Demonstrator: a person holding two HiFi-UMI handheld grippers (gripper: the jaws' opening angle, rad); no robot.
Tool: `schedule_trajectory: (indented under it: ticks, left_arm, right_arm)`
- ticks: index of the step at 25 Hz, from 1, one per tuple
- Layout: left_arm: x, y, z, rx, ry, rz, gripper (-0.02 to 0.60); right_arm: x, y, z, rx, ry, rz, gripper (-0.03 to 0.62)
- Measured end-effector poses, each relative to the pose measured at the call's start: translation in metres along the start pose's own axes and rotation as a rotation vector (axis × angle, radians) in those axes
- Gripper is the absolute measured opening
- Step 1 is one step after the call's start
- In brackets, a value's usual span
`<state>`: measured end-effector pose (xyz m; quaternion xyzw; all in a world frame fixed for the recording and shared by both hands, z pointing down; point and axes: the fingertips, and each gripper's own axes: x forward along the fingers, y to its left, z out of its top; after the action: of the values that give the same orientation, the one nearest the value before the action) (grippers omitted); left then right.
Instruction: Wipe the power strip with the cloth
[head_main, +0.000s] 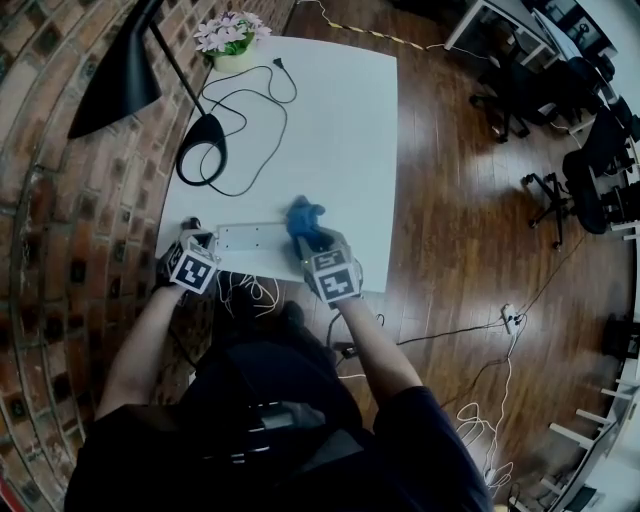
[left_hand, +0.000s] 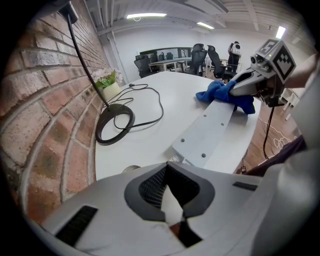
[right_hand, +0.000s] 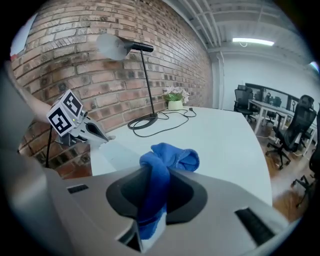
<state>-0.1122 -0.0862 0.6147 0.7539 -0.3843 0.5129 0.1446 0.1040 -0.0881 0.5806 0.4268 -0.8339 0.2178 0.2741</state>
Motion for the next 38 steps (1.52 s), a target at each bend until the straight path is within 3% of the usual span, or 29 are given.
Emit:
schedule_trajectory:
  ticks: [4, 7, 13, 22, 38]
  left_arm:
    - [0.000, -0.001, 0.000, 0.006, 0.002, -0.005, 0.005]
    - [0.000, -0.002, 0.000, 0.005, -0.007, -0.004, 0.005]
    - [-0.003, -0.005, 0.004, 0.026, -0.008, -0.024, 0.005]
    - [-0.005, -0.006, 0.004, 0.022, -0.037, -0.039, 0.005]
    - [-0.003, -0.007, 0.001, 0.063, -0.081, -0.072, 0.008]
  right_arm:
    - [0.001, -0.002, -0.002, -0.042, 0.099, -0.015, 0.075]
    - [0.001, -0.003, -0.004, -0.084, 0.091, -0.032, 0.075]
    - [-0.001, -0.005, -0.005, -0.071, 0.082, -0.069, 0.075]
    - [0.004, 0.004, 0.001, -0.191, 0.168, -0.127, 0.066]
    - [0.015, 0.011, 0.005, -0.088, 0.226, -0.153, 0.061]
